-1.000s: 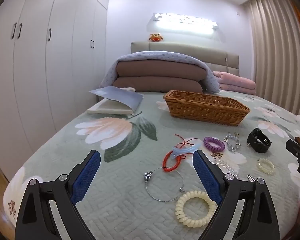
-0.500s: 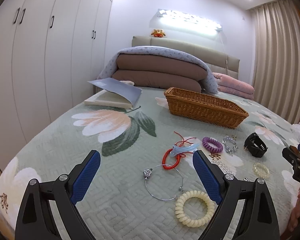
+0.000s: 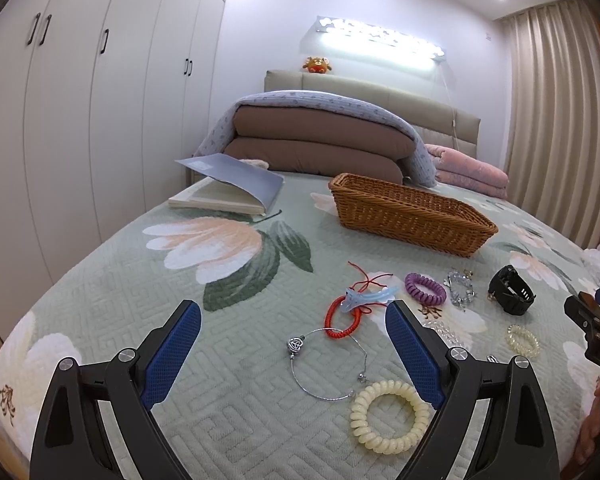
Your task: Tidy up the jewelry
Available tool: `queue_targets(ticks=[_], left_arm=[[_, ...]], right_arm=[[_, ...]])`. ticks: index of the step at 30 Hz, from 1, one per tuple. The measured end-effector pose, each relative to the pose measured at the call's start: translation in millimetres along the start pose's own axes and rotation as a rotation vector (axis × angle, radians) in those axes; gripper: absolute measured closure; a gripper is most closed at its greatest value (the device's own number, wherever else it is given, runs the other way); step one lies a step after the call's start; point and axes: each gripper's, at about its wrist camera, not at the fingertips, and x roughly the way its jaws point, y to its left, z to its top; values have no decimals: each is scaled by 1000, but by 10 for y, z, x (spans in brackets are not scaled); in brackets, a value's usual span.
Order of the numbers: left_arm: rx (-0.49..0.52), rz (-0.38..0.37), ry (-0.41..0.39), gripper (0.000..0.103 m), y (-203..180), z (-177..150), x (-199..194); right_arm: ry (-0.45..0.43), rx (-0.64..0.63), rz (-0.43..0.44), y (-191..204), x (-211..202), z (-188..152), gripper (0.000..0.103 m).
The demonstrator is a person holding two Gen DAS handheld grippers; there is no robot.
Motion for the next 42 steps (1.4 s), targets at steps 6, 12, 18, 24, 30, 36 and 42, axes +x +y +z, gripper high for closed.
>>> queue_targets(ticks=[6,12,18,24,30,36,42], left_arm=[[-4,0,3,9,-40,-13,4],[-8,-3,5,9,9,4,2],[-10,-2,6,9,28,8,2],[-13,-4,12,9,29,13,10],[-8,-5,12,9,23,12,18],[-8,-6,12,9,21,11,14],[-7,-5,12,9,8,11,19]], right_arm=[[1,0,0,-5,-2,-1,0],[3,-1,0,0,4,-6,0],[4,-1,1,2,7,-6,0],[4,-1,2,1,6,-6,0],[3,-1,1,0,7,-6,0],[3,-1,1,2,8,-5,0],[3,-1,2,2,8,-4,0]])
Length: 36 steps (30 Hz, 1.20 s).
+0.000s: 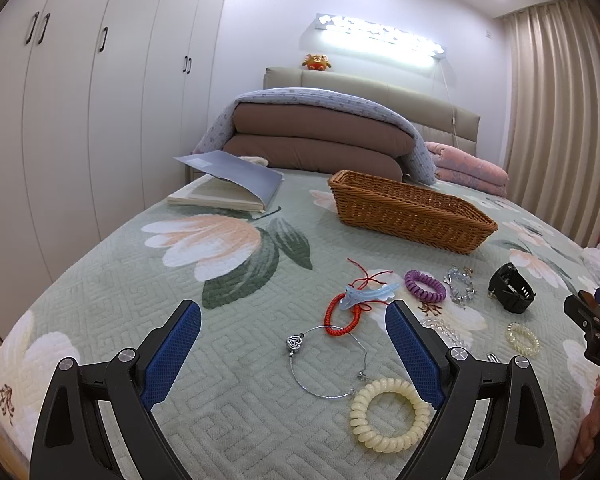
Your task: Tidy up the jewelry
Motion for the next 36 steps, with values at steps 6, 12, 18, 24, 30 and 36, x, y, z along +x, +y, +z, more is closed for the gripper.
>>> queue_targets(ticks=[6,12,18,24,30,36], left_arm=[[-1,0,-1,9,13,0,-5],[29,-11,49,9,51,23,22],[-41,-85,154,9,414,41,87],[-22,-189,231,16,363,-20,157],[-4,-225,265,35,264,-24,217],[-58,-188,327,54,319,-48,407]], right_arm=[[1,0,0,0,2,-1,0],[11,-1,-4,0,18,-8,0],[55,14,-14,-40,103,-3,0],[98,-18,-22,-68,199,96,13],[101,-17,35,-182,270,270,23],[197,-30,105,-155,569,351,50]])
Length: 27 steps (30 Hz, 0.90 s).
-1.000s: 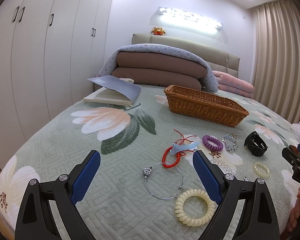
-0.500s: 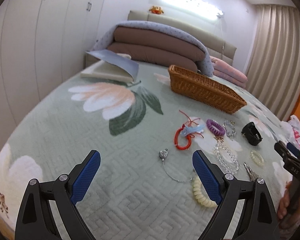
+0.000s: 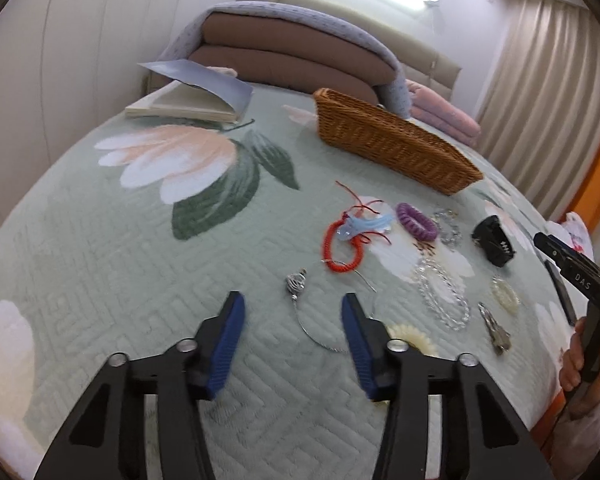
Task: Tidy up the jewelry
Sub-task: 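Grasp the black watch with the right tool while the left tool grasps the silver wire bracelet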
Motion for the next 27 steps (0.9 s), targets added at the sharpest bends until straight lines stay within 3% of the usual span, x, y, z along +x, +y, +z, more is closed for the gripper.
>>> queue_targets(ticks=[3,10,13,15,20,23,25,27], left_arm=[[1,-3,8,54,-24,30,44],[83,92,10,55,-187,20,133],[84,91,8,55,-181,16,130],[79,83,8,55,-165,19,126],[91,104,9,55,-174,32,139],[92,130,15,67,-193,67,191],[78,136,25,83,-179,114,234],[73,127,33,92,-170,116,255]], right_arm=[[47,27,36,-36,137,34,50],[185,59,65,-120,580,172,51],[248,72,92,-138,745,203,59],[283,68,105,-115,840,187,71],[268,35,95,-28,860,107,80],[262,25,85,-1,857,100,82],[260,30,90,-6,858,101,84],[256,35,96,-20,854,105,85]])
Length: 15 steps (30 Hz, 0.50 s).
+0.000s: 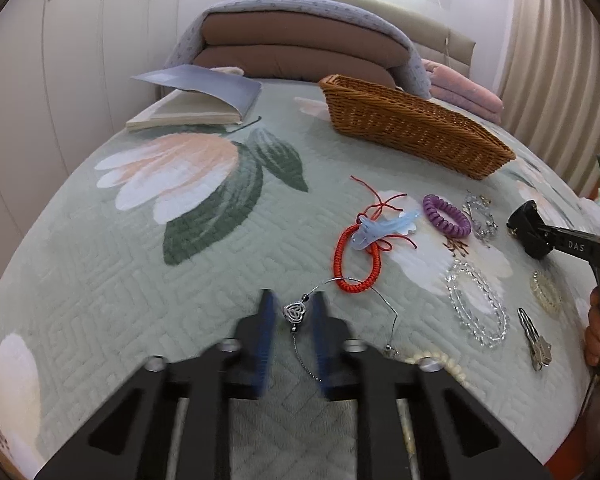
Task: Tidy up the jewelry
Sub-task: 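Grasp the black watch with the right tool while the left tool grasps the silver wire bracelet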
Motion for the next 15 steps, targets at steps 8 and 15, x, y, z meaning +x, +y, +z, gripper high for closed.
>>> queue_targets(ticks=[8,15], left_arm=[[-61,-105,-56,92,33,-19,-144],[-75,-180,-119,92,-8,29,-323]], right_arm=[[-55,21,59,-52,-144,-23,92],[-85,31,71,-62,-214,-14,92]])
